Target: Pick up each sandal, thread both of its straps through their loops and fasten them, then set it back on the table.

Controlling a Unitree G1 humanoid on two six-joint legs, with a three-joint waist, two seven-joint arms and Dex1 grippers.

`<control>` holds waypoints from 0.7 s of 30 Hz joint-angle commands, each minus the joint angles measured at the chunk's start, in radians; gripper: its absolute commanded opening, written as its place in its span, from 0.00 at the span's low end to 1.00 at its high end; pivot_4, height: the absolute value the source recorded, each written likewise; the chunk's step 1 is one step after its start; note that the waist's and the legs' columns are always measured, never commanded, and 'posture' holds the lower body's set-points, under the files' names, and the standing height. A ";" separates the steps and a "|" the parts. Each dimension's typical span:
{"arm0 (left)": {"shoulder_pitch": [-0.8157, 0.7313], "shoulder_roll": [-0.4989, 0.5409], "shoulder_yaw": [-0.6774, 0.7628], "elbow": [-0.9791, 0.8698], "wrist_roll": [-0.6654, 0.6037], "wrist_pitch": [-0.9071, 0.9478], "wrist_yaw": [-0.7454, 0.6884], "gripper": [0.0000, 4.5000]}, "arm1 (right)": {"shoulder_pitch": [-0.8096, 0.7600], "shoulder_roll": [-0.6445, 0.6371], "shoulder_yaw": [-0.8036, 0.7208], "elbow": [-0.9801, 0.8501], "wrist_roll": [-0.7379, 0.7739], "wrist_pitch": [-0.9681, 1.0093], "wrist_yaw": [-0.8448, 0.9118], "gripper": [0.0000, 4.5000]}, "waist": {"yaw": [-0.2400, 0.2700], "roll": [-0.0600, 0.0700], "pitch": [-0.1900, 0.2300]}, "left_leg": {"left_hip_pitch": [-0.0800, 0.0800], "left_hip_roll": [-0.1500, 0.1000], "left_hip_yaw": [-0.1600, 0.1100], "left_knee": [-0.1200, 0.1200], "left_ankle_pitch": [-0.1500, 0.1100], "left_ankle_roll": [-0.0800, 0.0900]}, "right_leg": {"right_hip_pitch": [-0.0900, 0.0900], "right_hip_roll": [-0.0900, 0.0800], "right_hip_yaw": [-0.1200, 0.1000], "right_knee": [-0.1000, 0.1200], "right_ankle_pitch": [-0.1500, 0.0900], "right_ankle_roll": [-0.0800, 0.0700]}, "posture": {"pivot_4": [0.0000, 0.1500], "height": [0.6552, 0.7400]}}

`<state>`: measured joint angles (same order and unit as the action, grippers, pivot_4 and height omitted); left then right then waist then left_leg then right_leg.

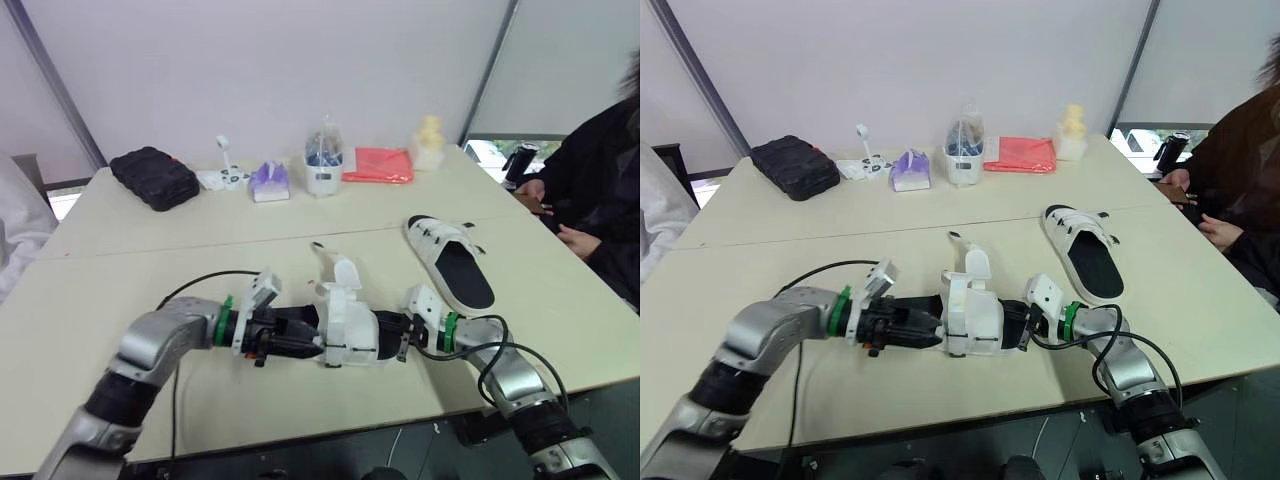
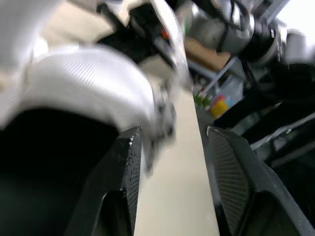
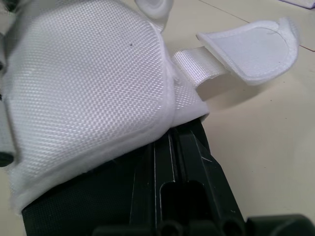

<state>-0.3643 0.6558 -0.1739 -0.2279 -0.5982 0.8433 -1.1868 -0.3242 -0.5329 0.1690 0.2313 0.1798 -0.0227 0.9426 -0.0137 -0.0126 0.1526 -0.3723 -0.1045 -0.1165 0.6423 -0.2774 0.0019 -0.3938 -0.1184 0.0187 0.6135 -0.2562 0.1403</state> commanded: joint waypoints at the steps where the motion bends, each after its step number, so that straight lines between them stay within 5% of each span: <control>1: 0.071 0.013 -0.013 -0.108 -0.012 -0.009 0.022 0.50 | 0.030 -0.008 0.034 0.095 -0.066 0.040 -0.004 0.00 | 0.003 0.000 0.000 | 0.000 0.000 0.000 0.000 0.000 0.000 | 0.000 0.000 0.000 0.000 0.000 0.000 | 1.00 1.00; 10: 0.054 -0.130 -0.056 -0.010 0.075 -0.119 0.147 0.50 | 0.016 -0.002 0.044 0.113 -0.069 0.034 0.006 0.00 | 0.002 -0.001 0.000 | 0.000 0.000 0.000 0.001 -0.001 -0.002 | 0.002 0.000 0.000 -0.001 0.000 -0.001 | 1.00 1.00; 21: 0.062 -0.108 -0.069 -0.011 0.101 -0.144 0.141 0.50 | 0.032 -0.009 0.043 0.089 -0.066 0.039 0.008 0.00 | 0.004 -0.001 0.000 | 0.000 0.000 -0.001 0.001 -0.002 -0.003 | 0.001 0.000 -0.001 -0.001 0.000 -0.001 | 1.00 1.00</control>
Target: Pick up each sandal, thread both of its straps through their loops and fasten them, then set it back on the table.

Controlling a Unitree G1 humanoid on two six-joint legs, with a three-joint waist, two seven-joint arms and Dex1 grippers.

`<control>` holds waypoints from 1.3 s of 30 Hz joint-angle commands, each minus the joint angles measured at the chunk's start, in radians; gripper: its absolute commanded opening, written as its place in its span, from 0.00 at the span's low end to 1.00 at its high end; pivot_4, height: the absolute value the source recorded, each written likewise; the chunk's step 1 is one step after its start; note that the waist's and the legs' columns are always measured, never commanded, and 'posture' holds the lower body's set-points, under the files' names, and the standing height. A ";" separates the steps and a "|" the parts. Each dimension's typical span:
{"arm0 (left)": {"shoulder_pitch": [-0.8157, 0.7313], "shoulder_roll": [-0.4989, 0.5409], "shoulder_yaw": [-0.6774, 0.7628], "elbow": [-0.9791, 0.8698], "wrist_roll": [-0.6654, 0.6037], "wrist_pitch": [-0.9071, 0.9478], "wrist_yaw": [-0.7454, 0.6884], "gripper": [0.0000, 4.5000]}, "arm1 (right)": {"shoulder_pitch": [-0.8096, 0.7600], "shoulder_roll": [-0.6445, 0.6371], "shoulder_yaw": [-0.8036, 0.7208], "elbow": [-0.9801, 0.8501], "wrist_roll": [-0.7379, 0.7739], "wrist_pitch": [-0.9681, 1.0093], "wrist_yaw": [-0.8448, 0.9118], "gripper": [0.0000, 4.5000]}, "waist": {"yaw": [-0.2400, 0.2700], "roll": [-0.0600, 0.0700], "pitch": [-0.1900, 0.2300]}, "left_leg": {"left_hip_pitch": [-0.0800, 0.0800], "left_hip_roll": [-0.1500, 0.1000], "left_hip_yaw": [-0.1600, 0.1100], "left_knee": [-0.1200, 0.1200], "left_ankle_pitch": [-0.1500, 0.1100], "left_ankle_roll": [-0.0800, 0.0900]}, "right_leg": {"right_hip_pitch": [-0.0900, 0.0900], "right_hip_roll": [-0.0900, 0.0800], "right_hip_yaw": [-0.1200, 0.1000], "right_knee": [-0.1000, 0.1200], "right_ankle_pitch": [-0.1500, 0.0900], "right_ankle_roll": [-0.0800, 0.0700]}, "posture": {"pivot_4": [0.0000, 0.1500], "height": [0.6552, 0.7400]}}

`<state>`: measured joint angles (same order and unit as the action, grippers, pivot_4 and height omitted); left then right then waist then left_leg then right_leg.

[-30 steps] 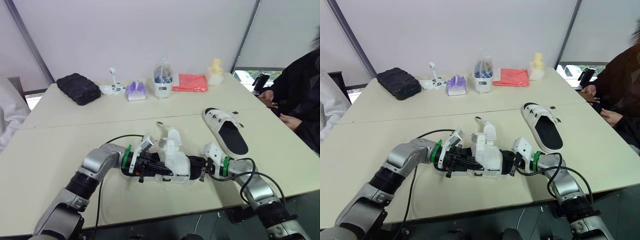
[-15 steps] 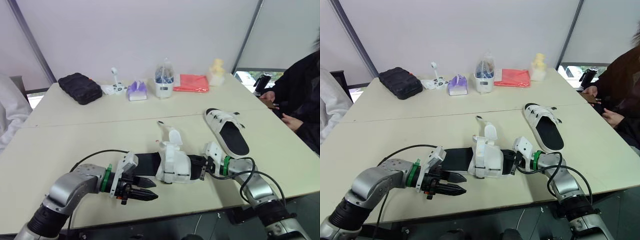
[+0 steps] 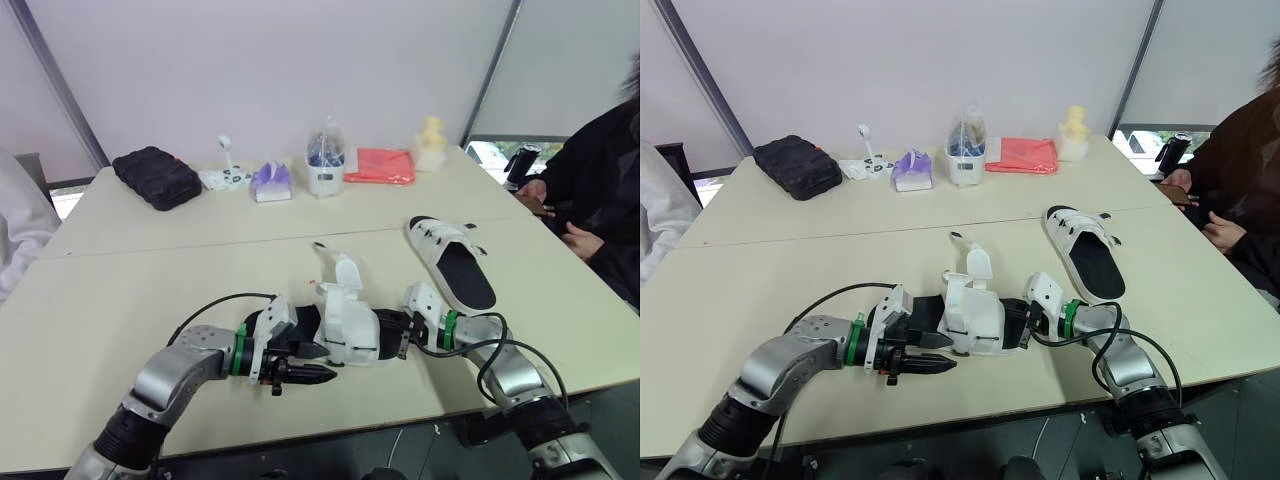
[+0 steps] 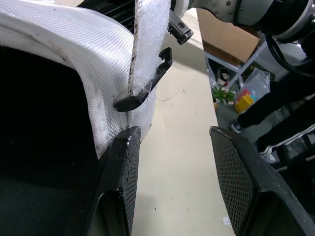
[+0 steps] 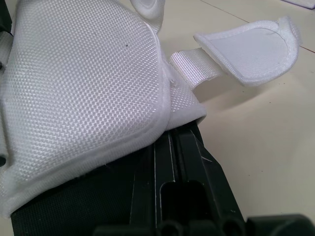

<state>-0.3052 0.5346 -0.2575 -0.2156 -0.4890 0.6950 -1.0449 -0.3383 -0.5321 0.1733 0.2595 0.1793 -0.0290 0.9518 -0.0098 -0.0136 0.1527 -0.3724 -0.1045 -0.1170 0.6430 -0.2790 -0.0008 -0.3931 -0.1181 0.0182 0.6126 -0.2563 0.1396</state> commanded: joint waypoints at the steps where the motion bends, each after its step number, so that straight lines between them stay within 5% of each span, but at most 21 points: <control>1: 0.006 0.021 0.018 -0.033 -0.015 0.011 -0.004 0.50 | 0.047 -0.010 0.039 0.060 -0.065 0.045 -0.002 0.00 | 0.000 0.000 0.000 | 0.000 0.000 0.000 0.000 0.000 0.000 | 0.000 0.000 0.000 0.000 0.000 0.000 | 1.00 1.00; 9: 0.023 0.041 0.024 -0.051 -0.034 0.030 0.000 0.50 | 0.041 0.003 0.044 0.070 -0.067 0.041 -0.006 0.00 | -0.001 0.000 0.000 | 0.000 0.000 0.000 0.000 0.000 0.000 | 0.000 0.000 0.000 0.000 0.000 0.000 | 1.00 1.00; 20: -0.057 -0.086 -0.056 0.083 0.032 -0.028 0.020 0.50 | 0.033 0.011 0.049 0.070 -0.070 0.043 -0.009 0.00 | 0.000 0.000 0.000 | 0.000 0.000 0.000 0.000 0.000 0.000 | 0.000 0.000 -0.001 0.000 0.000 0.000 | 1.00 1.00; 23: -0.061 -0.103 -0.055 0.092 0.037 -0.033 0.023 0.31 | 0.035 0.010 0.047 0.068 -0.070 0.043 -0.010 0.00 | -0.001 0.000 0.000 | 0.000 0.000 0.000 0.001 0.000 0.000 | 0.001 0.000 -0.001 0.000 0.000 0.000 | 1.00 1.00; 26: -0.047 -0.101 -0.048 0.075 0.025 -0.016 0.022 0.01 | 0.037 0.009 0.044 0.067 -0.070 0.044 -0.011 0.00 | -0.002 0.000 0.000 | 0.000 0.000 0.000 0.000 0.000 0.001 | 0.001 0.000 -0.001 0.000 0.000 0.000 | 1.00 1.00; 39: 0.104 0.161 -0.012 -0.293 -0.255 0.227 -0.138 0.01 | 0.009 0.014 0.044 0.107 -0.081 0.024 -0.016 0.00 | -0.003 0.000 0.000 | 0.000 0.002 0.001 -0.006 0.000 0.000 | -0.001 0.000 0.001 0.000 0.000 -0.001 | 1.00 1.00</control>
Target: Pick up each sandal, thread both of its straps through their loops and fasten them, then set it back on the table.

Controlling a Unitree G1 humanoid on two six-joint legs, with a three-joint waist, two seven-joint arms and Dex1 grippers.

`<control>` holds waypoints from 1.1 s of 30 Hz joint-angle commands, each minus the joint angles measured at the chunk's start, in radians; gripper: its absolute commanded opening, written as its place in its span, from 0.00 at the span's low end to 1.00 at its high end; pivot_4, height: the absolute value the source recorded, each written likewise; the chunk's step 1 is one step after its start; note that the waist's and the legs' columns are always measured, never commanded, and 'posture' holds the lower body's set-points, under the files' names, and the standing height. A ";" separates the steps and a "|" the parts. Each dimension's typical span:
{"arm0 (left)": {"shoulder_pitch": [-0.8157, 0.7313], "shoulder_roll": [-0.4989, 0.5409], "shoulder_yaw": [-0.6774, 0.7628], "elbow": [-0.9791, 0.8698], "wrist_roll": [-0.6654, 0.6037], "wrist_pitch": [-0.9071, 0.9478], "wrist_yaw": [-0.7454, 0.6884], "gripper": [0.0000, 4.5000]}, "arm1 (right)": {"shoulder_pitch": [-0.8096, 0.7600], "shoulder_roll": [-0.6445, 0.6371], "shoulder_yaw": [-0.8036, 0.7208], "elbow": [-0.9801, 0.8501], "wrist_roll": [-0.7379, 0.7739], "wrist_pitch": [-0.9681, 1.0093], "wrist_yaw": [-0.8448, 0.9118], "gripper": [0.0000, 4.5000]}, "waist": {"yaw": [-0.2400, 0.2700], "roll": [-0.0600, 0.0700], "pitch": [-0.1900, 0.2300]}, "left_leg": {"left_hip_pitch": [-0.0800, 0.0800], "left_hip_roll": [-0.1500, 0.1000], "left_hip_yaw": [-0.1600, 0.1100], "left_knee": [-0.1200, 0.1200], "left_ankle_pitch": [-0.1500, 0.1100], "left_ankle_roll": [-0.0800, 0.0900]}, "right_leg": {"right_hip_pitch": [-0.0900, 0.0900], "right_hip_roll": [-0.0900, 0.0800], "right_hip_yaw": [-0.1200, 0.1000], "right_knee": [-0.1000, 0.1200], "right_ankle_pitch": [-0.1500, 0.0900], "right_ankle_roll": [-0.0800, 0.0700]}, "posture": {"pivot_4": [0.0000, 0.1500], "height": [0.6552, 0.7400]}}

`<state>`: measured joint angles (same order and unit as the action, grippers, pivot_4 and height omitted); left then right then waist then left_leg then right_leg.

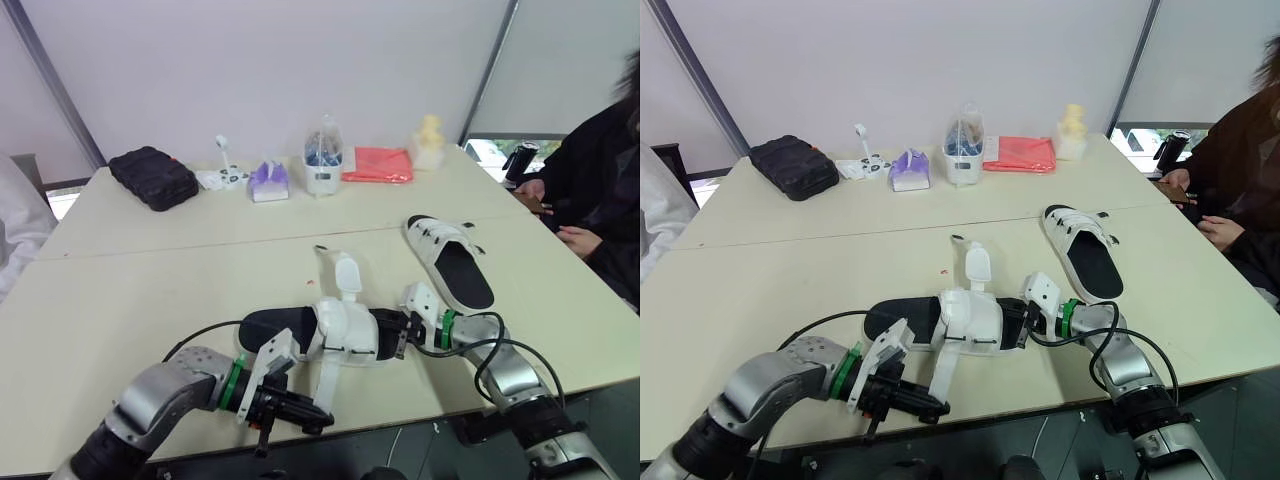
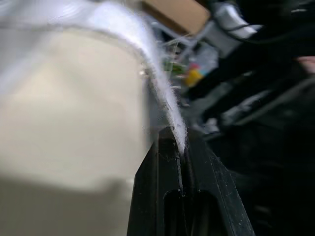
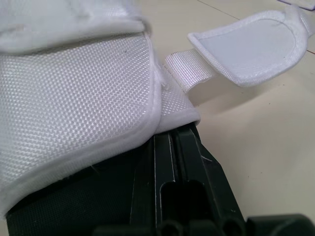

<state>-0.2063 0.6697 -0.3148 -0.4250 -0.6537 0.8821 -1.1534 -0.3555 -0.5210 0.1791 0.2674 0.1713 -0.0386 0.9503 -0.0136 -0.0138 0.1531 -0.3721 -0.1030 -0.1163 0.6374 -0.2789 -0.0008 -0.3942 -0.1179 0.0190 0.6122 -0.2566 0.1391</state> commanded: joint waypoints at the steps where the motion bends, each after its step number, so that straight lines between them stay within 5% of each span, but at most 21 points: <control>1: 0.007 0.033 0.052 -0.099 -0.112 0.053 -0.030 0.01 | 0.023 0.004 0.039 0.104 -0.073 0.031 -0.014 0.00 | 0.000 0.000 0.000 | 0.000 0.000 0.000 0.000 0.000 0.000 | 0.000 0.000 0.000 0.000 0.000 0.000 | 1.00 1.00; 8: -0.084 -0.131 0.160 0.001 -0.242 0.129 0.129 0.01 | 0.004 0.009 0.047 0.131 -0.075 0.018 -0.012 0.00 | 0.002 -0.001 0.000 | 0.000 0.000 0.000 -0.001 0.001 0.002 | -0.001 0.000 0.000 0.000 0.000 -0.001 | 1.00 1.00; 16: -0.334 -0.384 0.393 0.355 -0.440 0.267 0.403 0.01 | -0.001 0.015 0.047 0.147 -0.077 0.009 -0.020 0.00 | 0.002 -0.002 0.001 | 0.001 -0.001 -0.001 0.000 0.003 0.001 | 0.001 0.003 0.000 0.001 0.002 0.003 | 1.00 1.00; 21: -0.403 -0.404 0.407 0.540 -0.397 0.291 0.411 0.01 | -0.002 0.020 0.046 0.150 -0.078 0.005 -0.027 0.00 | 0.000 -0.003 0.000 | 0.001 -0.001 -0.001 -0.001 0.003 0.000 | 0.001 0.004 0.000 0.001 0.002 0.003 | 1.00 1.00; 24: -0.429 -0.405 0.414 0.603 -0.385 0.290 0.408 0.20 | 0.000 0.020 0.045 0.149 -0.078 0.006 -0.029 0.00 | 0.002 -0.003 0.001 | 0.000 -0.002 -0.001 -0.001 0.004 -0.002 | 0.000 0.004 0.000 0.001 0.002 0.003 | 1.00 1.00; 27: -0.445 -0.389 0.399 0.607 -0.368 0.282 0.377 0.51 | 0.005 0.019 0.044 0.148 -0.080 0.004 -0.029 0.00 | 0.003 -0.003 0.001 | 0.000 -0.003 -0.002 -0.001 0.005 -0.003 | 0.001 0.003 0.000 0.001 0.002 0.003 | 1.00 1.00; 33: -0.530 -0.321 0.372 0.626 -0.255 0.148 0.275 0.51 | 0.004 0.026 0.047 0.147 -0.083 0.000 -0.032 0.00 | 0.002 -0.004 0.001 | 0.001 -0.002 -0.002 -0.002 0.005 -0.003 | 0.001 0.003 0.000 0.001 0.002 0.003 | 1.00 1.00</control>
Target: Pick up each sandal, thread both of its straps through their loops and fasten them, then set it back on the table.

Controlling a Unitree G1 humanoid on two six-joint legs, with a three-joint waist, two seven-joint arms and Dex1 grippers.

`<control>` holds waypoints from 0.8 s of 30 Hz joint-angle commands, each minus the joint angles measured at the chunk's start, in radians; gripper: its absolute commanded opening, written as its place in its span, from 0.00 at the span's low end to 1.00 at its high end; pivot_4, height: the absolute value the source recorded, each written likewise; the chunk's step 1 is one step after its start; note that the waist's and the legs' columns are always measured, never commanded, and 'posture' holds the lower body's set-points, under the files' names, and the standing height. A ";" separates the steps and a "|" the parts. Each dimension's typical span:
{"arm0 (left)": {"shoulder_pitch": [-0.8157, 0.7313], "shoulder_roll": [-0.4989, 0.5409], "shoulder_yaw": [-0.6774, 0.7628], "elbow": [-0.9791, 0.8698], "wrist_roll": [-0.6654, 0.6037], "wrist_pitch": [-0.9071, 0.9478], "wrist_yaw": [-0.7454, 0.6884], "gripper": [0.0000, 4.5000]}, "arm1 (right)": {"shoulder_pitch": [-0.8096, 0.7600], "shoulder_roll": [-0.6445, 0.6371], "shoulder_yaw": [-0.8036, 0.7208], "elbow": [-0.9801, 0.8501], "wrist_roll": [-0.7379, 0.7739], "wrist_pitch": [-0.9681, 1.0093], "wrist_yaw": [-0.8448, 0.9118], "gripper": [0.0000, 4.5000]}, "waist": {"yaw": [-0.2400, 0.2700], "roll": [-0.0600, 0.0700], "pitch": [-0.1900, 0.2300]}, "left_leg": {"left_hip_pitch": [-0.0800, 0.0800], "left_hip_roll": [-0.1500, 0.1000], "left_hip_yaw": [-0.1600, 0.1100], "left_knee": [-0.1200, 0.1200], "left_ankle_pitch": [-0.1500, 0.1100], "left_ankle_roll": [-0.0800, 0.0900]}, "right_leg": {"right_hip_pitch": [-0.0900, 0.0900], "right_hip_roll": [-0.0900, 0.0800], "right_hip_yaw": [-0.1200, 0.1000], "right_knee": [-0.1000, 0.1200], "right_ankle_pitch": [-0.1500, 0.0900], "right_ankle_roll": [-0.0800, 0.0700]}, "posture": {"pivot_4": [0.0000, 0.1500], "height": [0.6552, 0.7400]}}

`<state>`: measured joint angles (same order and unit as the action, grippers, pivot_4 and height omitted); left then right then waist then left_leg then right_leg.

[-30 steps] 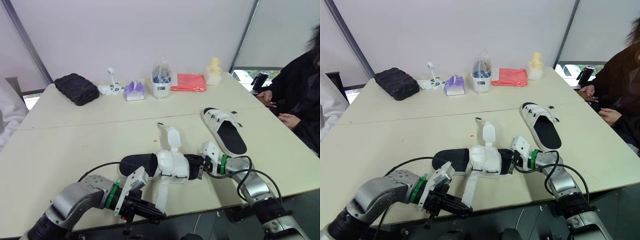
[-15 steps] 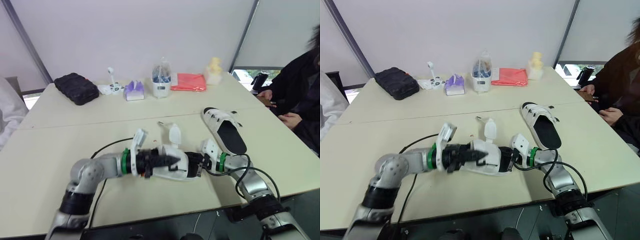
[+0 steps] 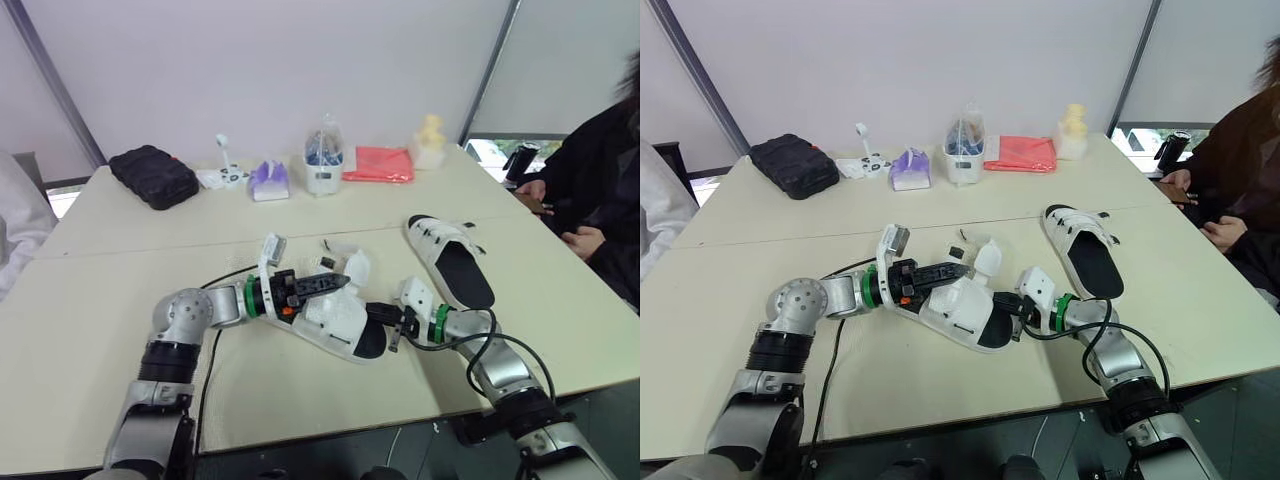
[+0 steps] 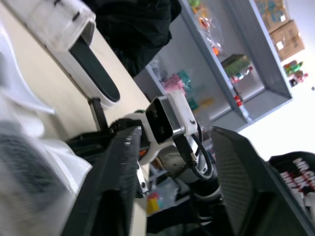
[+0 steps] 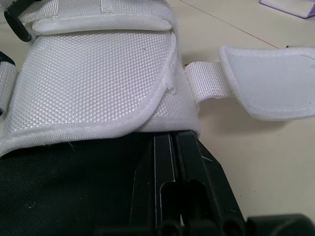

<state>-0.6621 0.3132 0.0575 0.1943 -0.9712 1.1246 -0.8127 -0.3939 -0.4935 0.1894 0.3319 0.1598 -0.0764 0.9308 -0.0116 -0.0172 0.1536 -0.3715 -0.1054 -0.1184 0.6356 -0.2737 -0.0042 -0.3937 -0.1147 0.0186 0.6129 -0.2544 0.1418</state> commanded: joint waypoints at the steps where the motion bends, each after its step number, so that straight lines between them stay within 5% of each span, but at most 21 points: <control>1: -0.108 0.056 -0.005 0.037 0.096 -0.136 -0.096 0.51 | 0.041 -0.001 0.037 0.083 -0.071 0.037 -0.012 0.00 | 0.001 -0.001 0.001 | 0.000 0.000 0.000 0.000 0.000 0.000 | 0.000 0.000 0.000 0.000 0.000 0.000 | 1.00 1.00; 12: -0.275 0.143 -0.196 0.449 0.499 -0.561 -0.404 0.51 | 0.029 0.013 0.039 0.102 -0.081 0.023 -0.018 0.00 | -0.002 -0.002 0.000 | 0.001 0.000 0.000 -0.004 0.001 -0.002 | -0.001 0.001 0.000 0.000 0.000 0.000 | 1.00 1.00; 24: -0.430 0.013 -0.154 0.820 0.621 -0.665 -0.511 0.51 | 0.048 0.023 0.033 0.078 -0.084 0.026 -0.032 0.00 | -0.008 -0.004 0.000 | 0.000 0.001 0.000 -0.004 0.002 -0.001 | -0.002 0.002 0.000 0.001 0.000 0.000 | 1.00 1.00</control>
<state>-1.0636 0.3258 -0.1253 1.0062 -0.3573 0.4728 -1.3027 -0.3917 -0.4721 0.1873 0.3363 0.1428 -0.0974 0.9191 -0.0192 -0.0212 0.1540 -0.3713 -0.1047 -0.1184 0.6321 -0.2722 -0.0056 -0.3960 -0.1131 0.0181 0.6138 -0.2540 0.1417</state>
